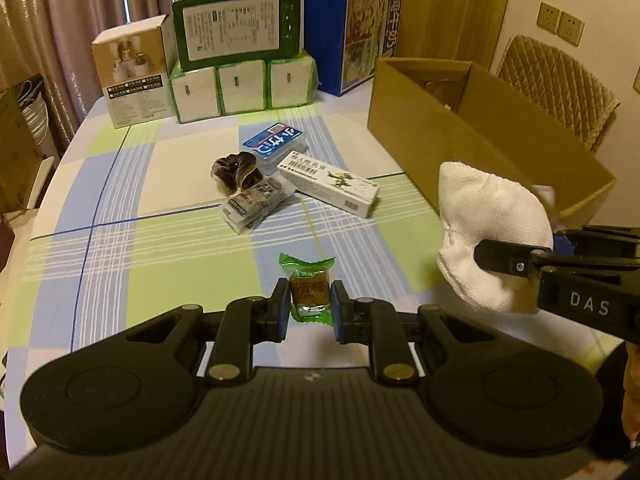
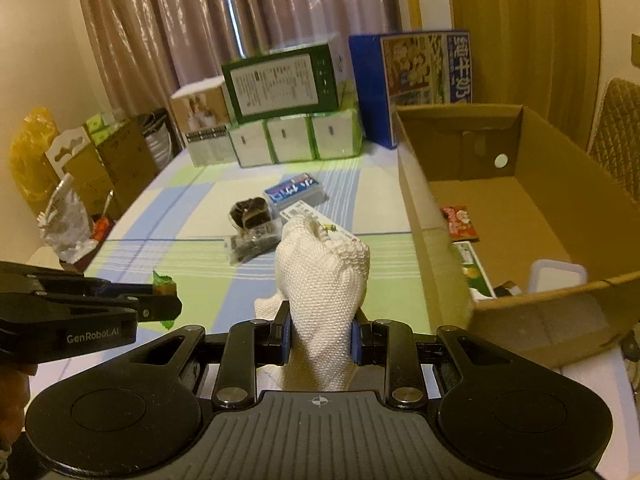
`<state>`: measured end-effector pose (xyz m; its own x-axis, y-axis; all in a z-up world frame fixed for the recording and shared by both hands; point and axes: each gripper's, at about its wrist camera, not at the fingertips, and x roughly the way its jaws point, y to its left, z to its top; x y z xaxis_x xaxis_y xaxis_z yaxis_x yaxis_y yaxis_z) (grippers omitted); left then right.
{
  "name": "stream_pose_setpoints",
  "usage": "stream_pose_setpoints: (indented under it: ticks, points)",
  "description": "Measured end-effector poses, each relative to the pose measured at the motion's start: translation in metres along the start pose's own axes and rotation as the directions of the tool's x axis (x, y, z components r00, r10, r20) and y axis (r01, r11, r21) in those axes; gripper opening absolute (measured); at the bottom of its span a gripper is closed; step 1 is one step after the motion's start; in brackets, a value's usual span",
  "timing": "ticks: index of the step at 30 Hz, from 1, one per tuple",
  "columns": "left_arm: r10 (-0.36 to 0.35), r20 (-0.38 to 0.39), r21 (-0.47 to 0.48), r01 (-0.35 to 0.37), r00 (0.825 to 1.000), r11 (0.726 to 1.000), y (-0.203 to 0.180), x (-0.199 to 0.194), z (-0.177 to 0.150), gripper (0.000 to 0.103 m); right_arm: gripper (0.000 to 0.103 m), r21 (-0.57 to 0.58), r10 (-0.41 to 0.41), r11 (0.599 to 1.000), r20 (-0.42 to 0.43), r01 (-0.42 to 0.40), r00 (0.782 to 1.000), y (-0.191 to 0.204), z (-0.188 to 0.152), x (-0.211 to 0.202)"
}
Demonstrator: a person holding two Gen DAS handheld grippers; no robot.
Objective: Organize objects
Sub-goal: 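Lift the towel and green candy and carry both toward the cardboard box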
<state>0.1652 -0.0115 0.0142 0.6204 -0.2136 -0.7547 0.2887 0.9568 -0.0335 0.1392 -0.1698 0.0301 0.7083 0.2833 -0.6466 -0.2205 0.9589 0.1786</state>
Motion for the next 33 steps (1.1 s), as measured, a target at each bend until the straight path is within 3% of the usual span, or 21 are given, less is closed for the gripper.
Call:
stream_pose_setpoints:
  ticks: [12, 33]
  points:
    - [-0.004, 0.038, -0.033, 0.006, 0.999, 0.999, -0.033, -0.048, -0.012, 0.016, 0.024, 0.006, -0.024, 1.0, 0.041, 0.024, 0.999, -0.005, -0.006, -0.059]
    - [-0.042, 0.074, -0.018, 0.043, 0.996, 0.999, -0.069, -0.065, -0.009, 0.016, 0.024, 0.047, -0.091, 0.995, 0.074, 0.088, 0.993, -0.039, -0.007, -0.098]
